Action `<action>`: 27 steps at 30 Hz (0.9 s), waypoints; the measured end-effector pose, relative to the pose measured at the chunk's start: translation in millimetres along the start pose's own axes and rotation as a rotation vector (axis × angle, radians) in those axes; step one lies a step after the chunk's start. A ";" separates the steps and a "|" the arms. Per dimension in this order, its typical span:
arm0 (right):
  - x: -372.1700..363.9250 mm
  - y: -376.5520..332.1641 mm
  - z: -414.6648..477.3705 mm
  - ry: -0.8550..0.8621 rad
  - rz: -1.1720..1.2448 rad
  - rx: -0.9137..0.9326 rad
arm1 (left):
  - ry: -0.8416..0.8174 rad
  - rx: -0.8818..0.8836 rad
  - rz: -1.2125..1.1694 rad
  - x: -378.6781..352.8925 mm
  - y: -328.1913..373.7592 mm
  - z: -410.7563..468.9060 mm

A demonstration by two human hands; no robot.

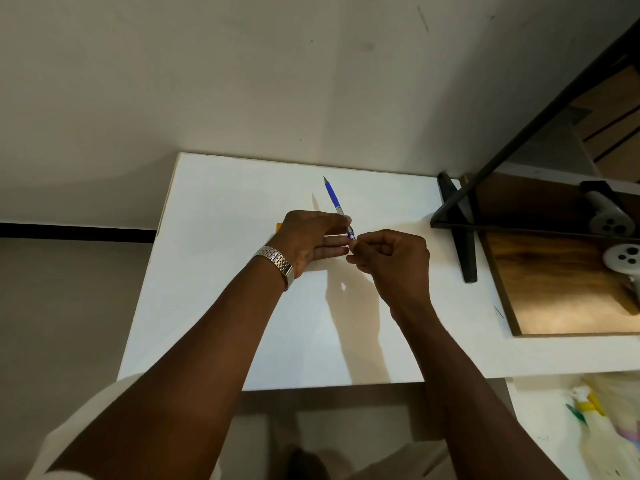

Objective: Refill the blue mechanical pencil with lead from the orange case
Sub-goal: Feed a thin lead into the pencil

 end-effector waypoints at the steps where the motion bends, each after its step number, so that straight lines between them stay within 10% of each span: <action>1: -0.3 -0.1 -0.3 0.000 -0.004 0.005 | -0.001 0.003 -0.006 -0.1 0.1 -0.3; 27: -3.0 7.7 1.5 0.013 -0.030 -0.035 | -0.035 -0.073 0.211 -2.6 -2.1 0.0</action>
Point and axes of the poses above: each hand's wrist, its own z-axis towards the middle knuckle, its own x-axis out of the back of the hand, y = z × x, the point moved 4 cm from there along z, towards the middle knuckle, and after that the axes turned 12 degrees about y, right-handed, at the moved point
